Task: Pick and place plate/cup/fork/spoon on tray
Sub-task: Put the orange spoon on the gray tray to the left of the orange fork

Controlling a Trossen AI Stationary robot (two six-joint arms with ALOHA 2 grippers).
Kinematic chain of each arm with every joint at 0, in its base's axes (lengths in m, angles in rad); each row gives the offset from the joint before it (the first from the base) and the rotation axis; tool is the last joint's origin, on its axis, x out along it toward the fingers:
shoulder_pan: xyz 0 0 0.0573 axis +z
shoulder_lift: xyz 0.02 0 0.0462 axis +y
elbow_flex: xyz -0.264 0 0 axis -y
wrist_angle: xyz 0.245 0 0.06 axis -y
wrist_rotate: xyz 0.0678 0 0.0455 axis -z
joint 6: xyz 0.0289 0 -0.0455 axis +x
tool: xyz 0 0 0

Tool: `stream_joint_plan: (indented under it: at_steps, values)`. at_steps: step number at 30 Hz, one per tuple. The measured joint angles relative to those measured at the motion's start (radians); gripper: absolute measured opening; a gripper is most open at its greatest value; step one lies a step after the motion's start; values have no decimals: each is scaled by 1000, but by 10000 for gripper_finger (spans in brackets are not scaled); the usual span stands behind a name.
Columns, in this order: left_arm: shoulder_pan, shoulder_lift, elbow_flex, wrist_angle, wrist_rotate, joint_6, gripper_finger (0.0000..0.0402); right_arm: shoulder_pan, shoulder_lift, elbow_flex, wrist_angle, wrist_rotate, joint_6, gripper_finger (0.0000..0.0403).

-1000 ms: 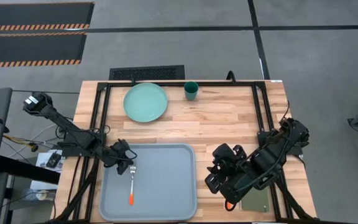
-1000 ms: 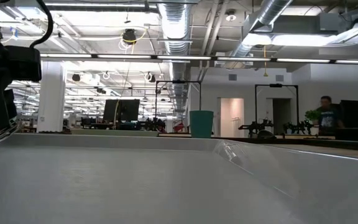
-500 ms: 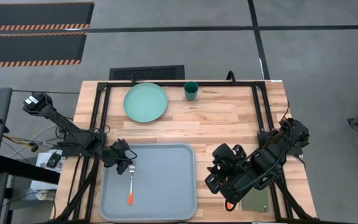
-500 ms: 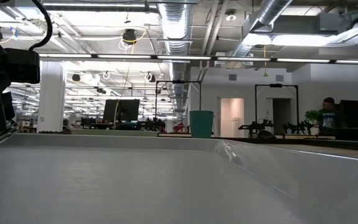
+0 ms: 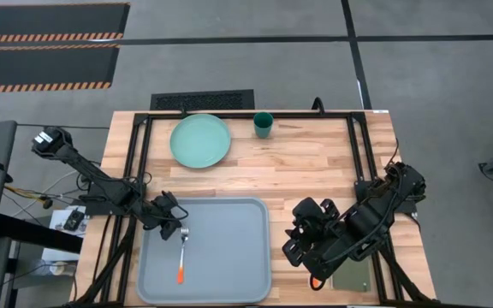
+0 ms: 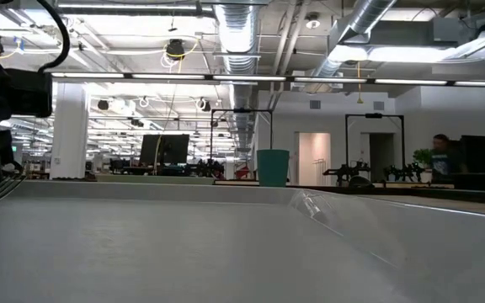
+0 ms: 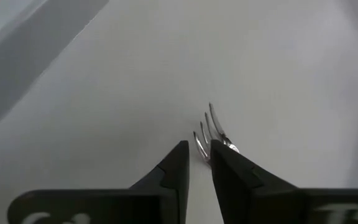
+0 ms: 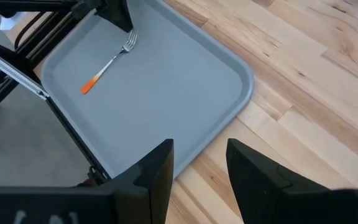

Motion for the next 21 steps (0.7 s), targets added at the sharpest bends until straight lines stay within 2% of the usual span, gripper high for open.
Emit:
stream_joint_plan:
  at_steps: [4, 8, 12, 16, 21]
  values:
    - [1, -3, 6, -3, 54, -34, 63, -24, 0, 0, 0, -22, 51, 172]
    - [1, -40, 41, 4, 108, -38, 76, -75, 0, 0, 0, -133, 49, 172]
    - [1, -114, 77, 1, 112, -48, 92, -102, -5, -80, 1, -166, 54, 172]
    - [1, -205, 115, 13, 48, -98, 106, -100, -37, -246, -1, -281, 161, 172]
    - [1, -315, 133, 73, -99, -80, 120, -55, -71, -498, 8, -416, 439, 173]
